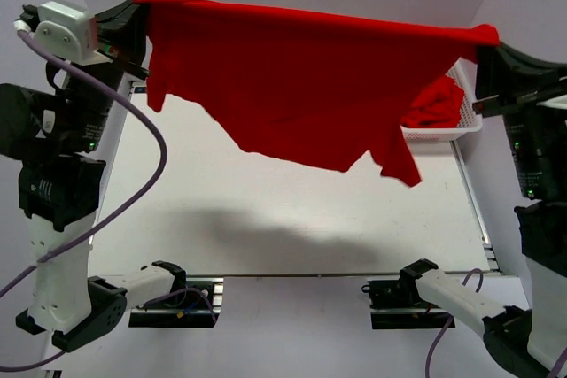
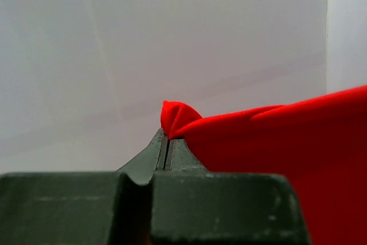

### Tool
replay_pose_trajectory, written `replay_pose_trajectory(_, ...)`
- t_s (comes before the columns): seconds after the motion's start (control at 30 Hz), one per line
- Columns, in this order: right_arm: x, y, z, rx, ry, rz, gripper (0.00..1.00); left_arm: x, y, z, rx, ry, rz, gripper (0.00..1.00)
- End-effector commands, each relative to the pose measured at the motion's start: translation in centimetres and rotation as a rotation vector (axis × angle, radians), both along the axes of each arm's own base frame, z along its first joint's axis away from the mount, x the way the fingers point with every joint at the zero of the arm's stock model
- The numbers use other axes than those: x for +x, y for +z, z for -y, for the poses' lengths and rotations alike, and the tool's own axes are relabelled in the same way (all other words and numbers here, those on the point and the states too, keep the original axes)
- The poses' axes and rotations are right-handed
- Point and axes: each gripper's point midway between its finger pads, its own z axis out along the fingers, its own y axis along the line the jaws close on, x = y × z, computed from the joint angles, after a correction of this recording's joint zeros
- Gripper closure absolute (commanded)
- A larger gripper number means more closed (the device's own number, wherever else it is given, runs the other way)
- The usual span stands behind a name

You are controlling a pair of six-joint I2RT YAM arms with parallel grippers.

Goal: Fold and stack the t-shirts
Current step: Flatten out the tshirt

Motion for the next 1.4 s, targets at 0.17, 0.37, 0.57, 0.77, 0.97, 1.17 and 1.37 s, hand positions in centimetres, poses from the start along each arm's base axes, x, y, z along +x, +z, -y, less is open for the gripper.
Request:
replay_pose_trajectory(0.17, 6.2, -9.7, -1.9, 0.048, -0.021, -0.235, 1.00, 7.2, -7.6, -2.7, -0.083, 0.240, -0.253, 1.00)
replay_pose_trajectory(0.37, 13.8, -20.4, -1.8, 0.148, -0.211, -0.474, 1.00, 15.6, -19.8, -2.5, -0.122, 0.398, -0.514, 1.00)
replay_pose_trajectory(0.57, 26.1, -36.0, -5.1, -0.003, -0.371, -0.855, 1.00, 26.2, -33.8, -1.9, -0.047, 0.533, -0.781, 1.00)
replay_pose_trajectory(0.77, 37.1, -41.2, -7.1, -0.112, -0.376, -0.965, 1.00, 38.1, -45.0, -0.8, 0.058, 0.524, -0.900, 1.00)
replay_pose_trajectory(0.97, 43.3, -45.0, -8.3, -0.143, -0.295, -0.975, 1.00, 43.4, -48.3, 0.3, 0.037, 0.409, -0.785, 1.00)
replay_pose_trajectory(1.17, 47.3, -47.1, -9.0, -0.121, -0.236, -0.867, 1.00, 46.2, -51.4, 1.3, -0.004, 0.311, -0.702, 0.98)
replay_pose_trajectory(1.37, 50.3, -49.1, -9.1, -0.119, -0.186, -0.819, 0.48, 47.6, -51.3, 2.2, -0.033, 0.271, -0.662, 0.00)
